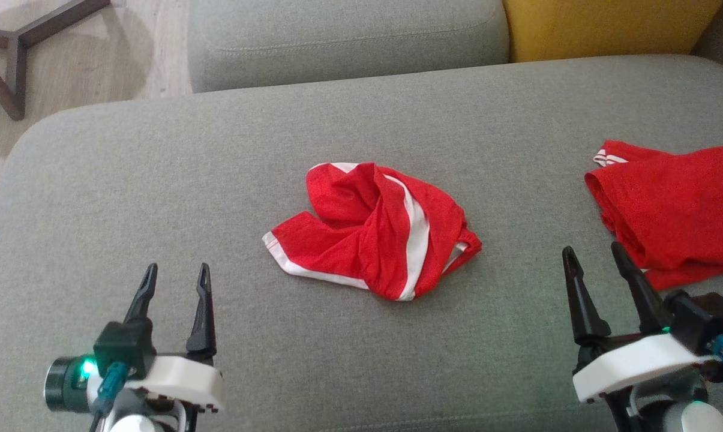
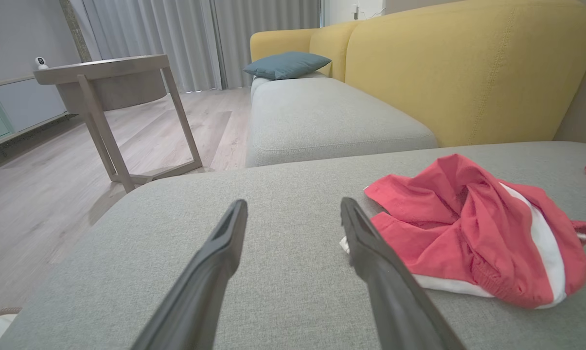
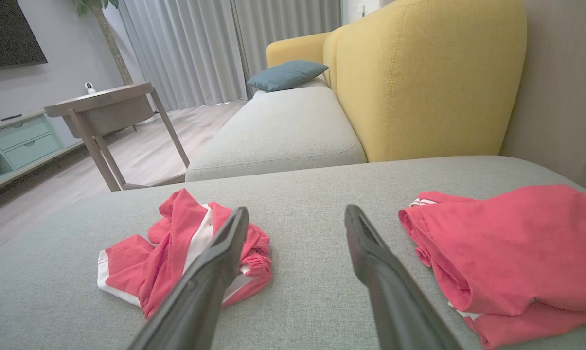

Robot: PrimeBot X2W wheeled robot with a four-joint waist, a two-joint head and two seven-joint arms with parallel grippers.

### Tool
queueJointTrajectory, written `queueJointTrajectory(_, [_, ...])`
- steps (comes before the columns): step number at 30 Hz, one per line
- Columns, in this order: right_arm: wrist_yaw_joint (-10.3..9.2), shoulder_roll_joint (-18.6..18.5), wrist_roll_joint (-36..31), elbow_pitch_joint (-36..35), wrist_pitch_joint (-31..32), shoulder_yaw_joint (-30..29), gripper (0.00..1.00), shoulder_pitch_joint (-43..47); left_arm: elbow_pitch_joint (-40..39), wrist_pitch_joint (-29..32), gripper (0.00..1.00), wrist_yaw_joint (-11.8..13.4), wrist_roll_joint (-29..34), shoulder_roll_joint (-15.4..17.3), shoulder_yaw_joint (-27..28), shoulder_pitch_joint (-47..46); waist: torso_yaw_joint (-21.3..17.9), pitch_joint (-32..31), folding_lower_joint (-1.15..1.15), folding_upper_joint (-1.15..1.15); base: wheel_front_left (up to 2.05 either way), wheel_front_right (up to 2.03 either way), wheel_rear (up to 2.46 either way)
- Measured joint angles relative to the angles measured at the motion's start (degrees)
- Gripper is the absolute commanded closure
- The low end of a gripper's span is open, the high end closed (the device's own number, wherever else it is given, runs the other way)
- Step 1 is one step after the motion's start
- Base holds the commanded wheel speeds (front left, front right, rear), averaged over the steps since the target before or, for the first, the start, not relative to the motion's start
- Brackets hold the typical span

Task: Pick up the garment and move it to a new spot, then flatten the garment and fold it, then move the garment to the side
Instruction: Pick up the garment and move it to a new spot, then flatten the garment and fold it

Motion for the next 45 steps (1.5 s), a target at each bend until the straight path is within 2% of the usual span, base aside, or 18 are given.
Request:
queueJointTrajectory(34, [0.00, 0.00, -0.22, -0.25, 0.43, -0.12, 0.00, -0.01, -0.69, 0.09, 0.00, 0.52, -0.58, 0.56, -1.47, -0.31, 0.86, 1.40, 0.00, 0.00, 0.00, 0.00, 0.00])
queueJointTrajectory(39, [0.00, -0.01, -0.16, 1.52, 1.45, 4.17, 0.00, -0.28, -0.98, 0.05, 0.00, 0.53, -0.58, 0.60, -1.76, -1.51, 1.71, 2.72, 0.00, 0.00, 0.00, 0.00, 0.00])
queueJointTrajectory(45, [0.00, -0.54, 2.48, 8.38, 2.44, 14.46, 0.00, -3.11, -1.67, -0.62, 0.00, 0.51, -0.10, 0.41, -2.52, -4.98, 3.64, 5.28, 0.00, 0.00, 0.00, 0.00, 0.00])
